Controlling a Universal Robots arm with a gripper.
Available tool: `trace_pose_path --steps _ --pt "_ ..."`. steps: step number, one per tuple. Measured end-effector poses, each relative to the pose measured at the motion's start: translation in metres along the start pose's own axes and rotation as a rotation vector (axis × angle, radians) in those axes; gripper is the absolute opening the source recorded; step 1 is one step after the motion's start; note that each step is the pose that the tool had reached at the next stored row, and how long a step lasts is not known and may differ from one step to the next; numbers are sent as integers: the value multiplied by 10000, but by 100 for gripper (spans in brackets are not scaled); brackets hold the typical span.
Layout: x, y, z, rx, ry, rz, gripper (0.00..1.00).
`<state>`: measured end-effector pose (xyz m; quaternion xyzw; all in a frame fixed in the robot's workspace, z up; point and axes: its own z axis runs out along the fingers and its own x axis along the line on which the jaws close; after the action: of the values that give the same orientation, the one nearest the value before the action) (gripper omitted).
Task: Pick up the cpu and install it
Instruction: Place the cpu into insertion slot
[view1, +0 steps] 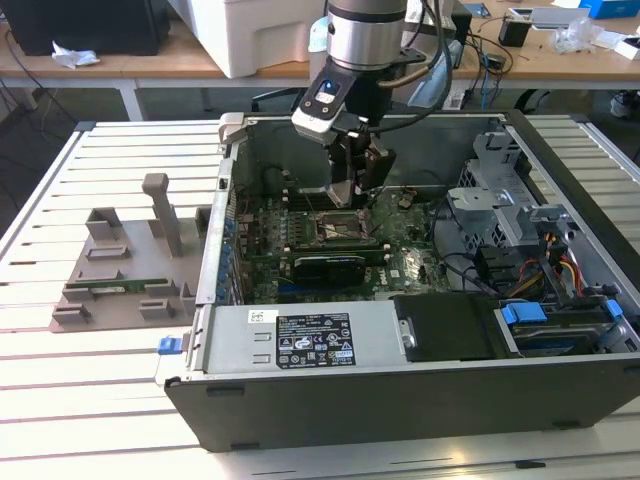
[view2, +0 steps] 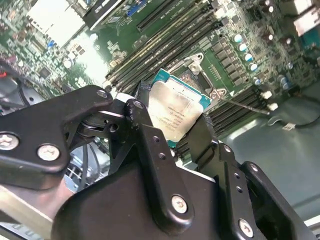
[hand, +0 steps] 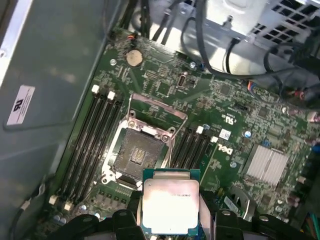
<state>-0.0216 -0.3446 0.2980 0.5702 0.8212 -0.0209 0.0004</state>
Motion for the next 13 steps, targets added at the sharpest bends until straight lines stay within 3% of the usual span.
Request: trace_pose_path --steps 7,11,13 --pt "0 0 8 37 52 1532 54" --pt "0 0 12 53 73 2161 54" --pt "0 1 16 66 92 2724 54"
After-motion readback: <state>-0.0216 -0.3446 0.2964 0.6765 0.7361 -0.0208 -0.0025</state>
